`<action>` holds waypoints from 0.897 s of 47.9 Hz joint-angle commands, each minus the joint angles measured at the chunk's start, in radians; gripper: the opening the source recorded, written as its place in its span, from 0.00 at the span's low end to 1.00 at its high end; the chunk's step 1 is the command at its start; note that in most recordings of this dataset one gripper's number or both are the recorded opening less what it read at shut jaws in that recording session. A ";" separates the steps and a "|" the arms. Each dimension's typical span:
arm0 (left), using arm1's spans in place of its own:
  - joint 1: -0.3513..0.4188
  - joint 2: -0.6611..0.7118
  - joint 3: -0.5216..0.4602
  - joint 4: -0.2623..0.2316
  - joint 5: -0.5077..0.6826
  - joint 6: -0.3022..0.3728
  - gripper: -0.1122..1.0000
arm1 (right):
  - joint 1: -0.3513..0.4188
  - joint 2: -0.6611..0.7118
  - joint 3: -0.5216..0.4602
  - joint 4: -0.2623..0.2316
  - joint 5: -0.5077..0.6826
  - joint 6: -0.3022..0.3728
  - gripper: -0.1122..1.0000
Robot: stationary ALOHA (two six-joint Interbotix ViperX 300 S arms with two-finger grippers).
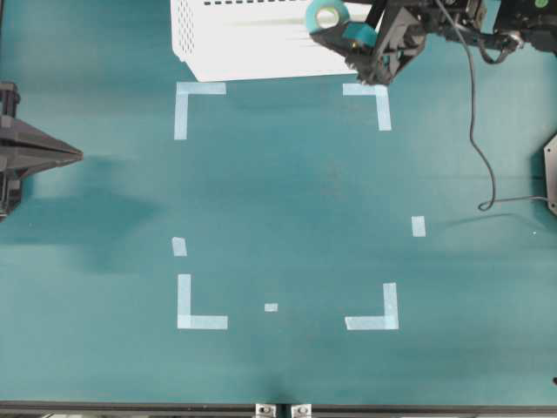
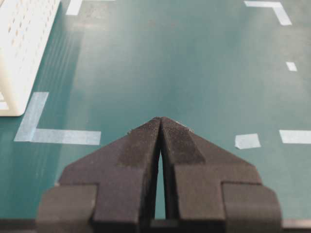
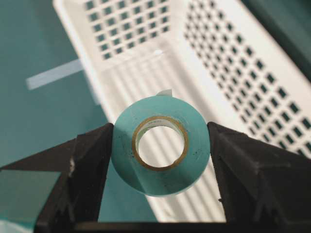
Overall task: Put the tape in the middle into the white basket.
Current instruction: 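Open the right gripper above the basket to drop the tape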
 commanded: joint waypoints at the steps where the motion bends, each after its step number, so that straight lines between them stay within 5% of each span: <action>1: 0.003 0.008 -0.012 -0.002 -0.009 0.002 0.00 | -0.020 -0.023 -0.012 -0.002 -0.018 -0.002 0.71; 25: 0.015 0.008 -0.012 -0.002 -0.009 0.002 0.00 | -0.091 0.011 -0.011 -0.002 -0.083 -0.008 0.71; 43: 0.021 0.008 -0.012 -0.002 -0.009 0.002 0.00 | -0.091 0.012 -0.011 -0.049 -0.092 0.000 0.71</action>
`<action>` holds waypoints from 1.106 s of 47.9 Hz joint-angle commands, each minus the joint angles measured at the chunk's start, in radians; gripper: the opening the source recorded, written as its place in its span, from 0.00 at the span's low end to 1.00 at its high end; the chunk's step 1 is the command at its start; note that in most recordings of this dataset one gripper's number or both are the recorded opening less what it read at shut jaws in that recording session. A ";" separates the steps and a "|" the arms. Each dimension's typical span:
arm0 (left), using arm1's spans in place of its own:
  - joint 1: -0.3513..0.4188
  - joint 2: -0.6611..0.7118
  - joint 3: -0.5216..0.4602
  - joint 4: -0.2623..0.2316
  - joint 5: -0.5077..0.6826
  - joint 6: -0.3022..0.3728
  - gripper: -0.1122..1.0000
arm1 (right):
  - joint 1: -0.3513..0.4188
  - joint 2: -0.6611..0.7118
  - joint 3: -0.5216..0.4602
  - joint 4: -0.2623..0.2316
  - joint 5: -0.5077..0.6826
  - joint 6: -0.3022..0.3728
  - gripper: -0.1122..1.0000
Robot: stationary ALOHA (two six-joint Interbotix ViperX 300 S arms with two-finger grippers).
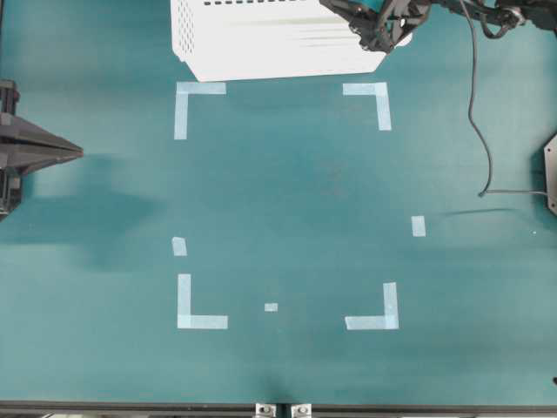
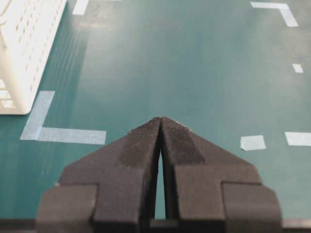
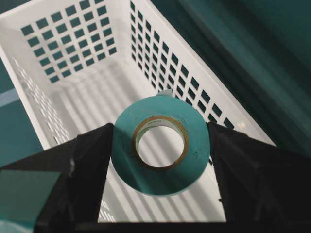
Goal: Put the tape in the middle into the white basket.
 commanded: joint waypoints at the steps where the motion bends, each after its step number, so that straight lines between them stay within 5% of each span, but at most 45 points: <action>1: 0.005 0.008 -0.011 -0.002 -0.009 0.002 0.00 | 0.000 -0.011 -0.011 -0.002 -0.015 0.003 0.71; 10: 0.006 0.008 -0.011 -0.002 -0.008 0.002 0.00 | 0.014 -0.011 -0.005 -0.014 -0.034 -0.006 0.72; 18: 0.006 0.008 -0.011 -0.002 -0.009 0.002 0.00 | 0.015 -0.011 0.003 -0.044 -0.052 0.000 0.99; 39: 0.006 0.008 -0.011 -0.002 -0.009 0.002 0.00 | 0.029 -0.038 0.006 -0.044 -0.074 0.005 0.98; 53: 0.006 0.008 -0.011 -0.002 -0.009 0.002 0.00 | 0.130 -0.075 0.038 -0.044 -0.098 0.005 0.97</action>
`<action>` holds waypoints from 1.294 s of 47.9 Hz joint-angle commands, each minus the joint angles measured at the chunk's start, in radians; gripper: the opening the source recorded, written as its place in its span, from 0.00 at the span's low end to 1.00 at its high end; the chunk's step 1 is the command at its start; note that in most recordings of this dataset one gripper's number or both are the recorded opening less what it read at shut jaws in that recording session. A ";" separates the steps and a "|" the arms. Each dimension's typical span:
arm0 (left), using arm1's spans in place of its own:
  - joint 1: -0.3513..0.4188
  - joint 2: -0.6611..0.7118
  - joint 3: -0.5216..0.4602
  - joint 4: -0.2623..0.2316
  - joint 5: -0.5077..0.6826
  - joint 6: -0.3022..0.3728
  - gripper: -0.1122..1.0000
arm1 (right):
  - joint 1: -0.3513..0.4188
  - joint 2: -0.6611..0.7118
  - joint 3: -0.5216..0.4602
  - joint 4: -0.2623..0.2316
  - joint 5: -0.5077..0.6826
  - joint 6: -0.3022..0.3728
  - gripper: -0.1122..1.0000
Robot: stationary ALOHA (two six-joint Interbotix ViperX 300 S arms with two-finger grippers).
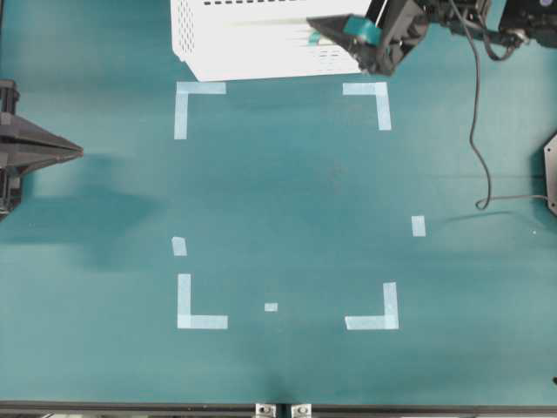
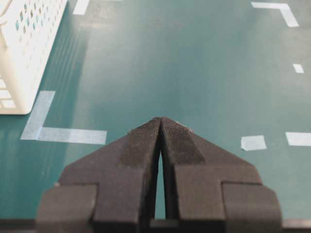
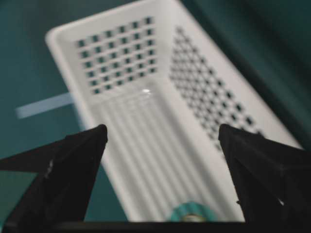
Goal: Put the tape in the middle into the white basket.
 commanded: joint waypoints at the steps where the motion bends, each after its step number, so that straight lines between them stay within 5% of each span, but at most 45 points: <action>1: 0.005 0.008 -0.012 -0.002 -0.009 0.002 0.00 | 0.040 -0.037 0.005 -0.002 -0.026 0.002 0.97; 30: 0.005 0.008 -0.012 -0.002 -0.009 0.002 0.00 | 0.282 -0.097 0.146 -0.009 -0.150 -0.005 0.97; 62: 0.003 0.008 -0.012 -0.002 -0.009 0.000 0.00 | 0.305 -0.239 0.267 -0.049 -0.149 -0.003 0.97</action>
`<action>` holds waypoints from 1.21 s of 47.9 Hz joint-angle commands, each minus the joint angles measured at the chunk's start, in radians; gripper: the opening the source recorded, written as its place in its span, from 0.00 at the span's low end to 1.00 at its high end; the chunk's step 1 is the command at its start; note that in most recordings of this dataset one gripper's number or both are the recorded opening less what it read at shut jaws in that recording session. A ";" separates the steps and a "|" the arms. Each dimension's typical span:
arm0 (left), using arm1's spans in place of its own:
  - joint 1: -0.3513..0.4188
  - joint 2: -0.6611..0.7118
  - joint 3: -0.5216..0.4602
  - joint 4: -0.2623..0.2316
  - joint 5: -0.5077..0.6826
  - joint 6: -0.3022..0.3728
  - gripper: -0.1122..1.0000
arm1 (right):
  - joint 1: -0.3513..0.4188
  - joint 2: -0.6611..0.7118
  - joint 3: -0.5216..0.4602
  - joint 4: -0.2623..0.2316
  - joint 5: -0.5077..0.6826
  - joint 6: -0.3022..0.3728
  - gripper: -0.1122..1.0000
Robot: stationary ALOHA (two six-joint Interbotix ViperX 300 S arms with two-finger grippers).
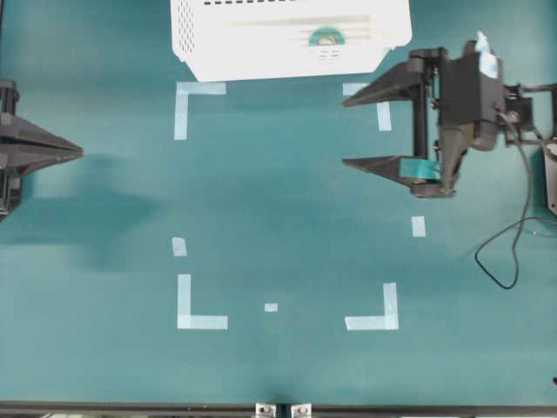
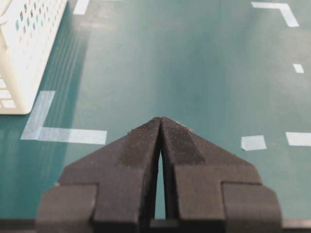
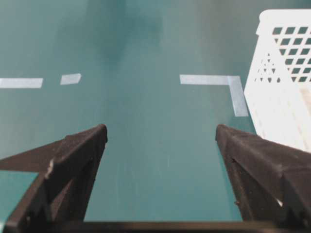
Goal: Put the tape in the middle into the white basket.
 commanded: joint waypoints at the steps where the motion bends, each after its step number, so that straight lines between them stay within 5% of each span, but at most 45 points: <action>1: 0.005 0.008 -0.012 0.000 -0.009 0.000 0.00 | 0.003 -0.048 0.012 -0.002 -0.008 0.002 0.97; 58: 0.003 0.008 -0.012 0.000 -0.009 0.000 0.00 | 0.002 -0.640 0.403 -0.002 0.132 0.005 0.97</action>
